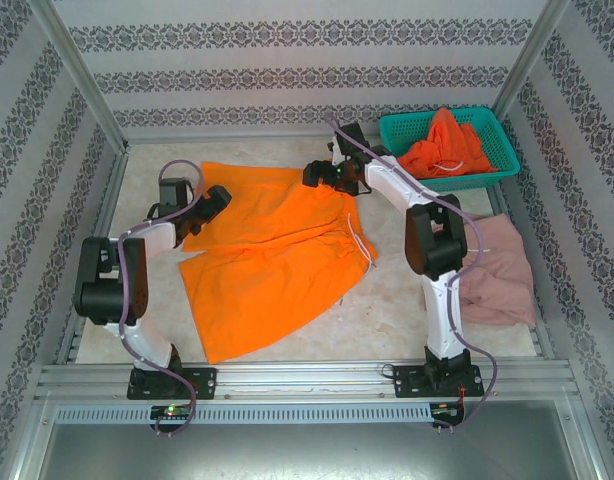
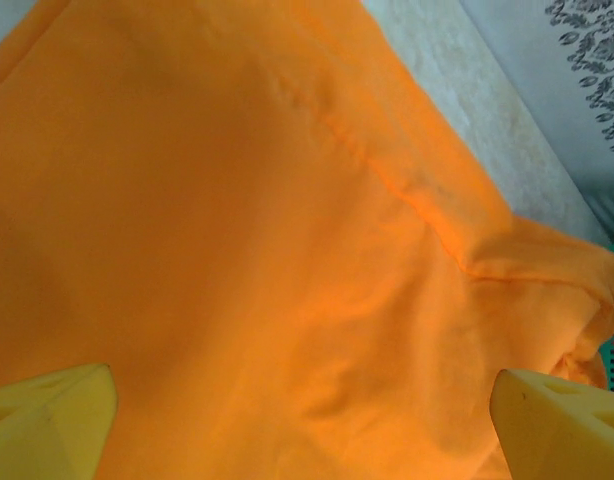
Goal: Fold and stack the shorts
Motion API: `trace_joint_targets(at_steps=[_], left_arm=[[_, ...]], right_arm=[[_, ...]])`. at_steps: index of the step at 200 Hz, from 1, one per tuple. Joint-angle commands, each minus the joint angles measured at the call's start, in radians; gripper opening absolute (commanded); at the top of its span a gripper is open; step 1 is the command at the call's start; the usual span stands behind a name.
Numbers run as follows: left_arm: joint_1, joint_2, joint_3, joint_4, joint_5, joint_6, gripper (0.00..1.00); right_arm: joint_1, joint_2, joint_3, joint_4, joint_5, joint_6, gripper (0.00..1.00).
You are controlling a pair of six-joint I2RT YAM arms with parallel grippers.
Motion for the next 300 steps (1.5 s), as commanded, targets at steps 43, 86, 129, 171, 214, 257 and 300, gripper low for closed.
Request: trace_joint_targets(at_steps=[43,86,129,171,214,257,300], left_arm=[[0.030,0.274,0.243,0.072,0.020,-0.010,0.94],[0.059,0.385,0.413,-0.034,-0.023,0.033,0.94],[0.064,0.508,0.615,-0.124,-0.020,0.038,0.94],[0.066,0.630,0.810,-0.191,-0.028,0.039,0.93],[0.063,0.517,0.930,-0.289,-0.014,0.093,0.92],[0.058,0.052,0.620,-0.391,-0.055,0.145,0.93],[0.040,-0.429,0.191,-0.634,-0.075,0.072,0.92]], right_arm=[[-0.065,0.197,0.199,-0.077,0.028,0.137,0.95],[-0.079,0.218,0.211,-0.103,0.106,0.147,0.95],[-0.090,0.256,0.279,-0.181,0.182,0.168,0.97],[-0.092,0.249,0.308,-0.194,0.171,0.192,0.97],[-0.067,0.064,0.237,-0.097,0.061,0.167,0.98],[-0.017,-0.230,0.066,-0.050,0.025,0.071,0.98],[0.064,-0.517,-0.204,0.026,0.075,-0.080,0.98]])
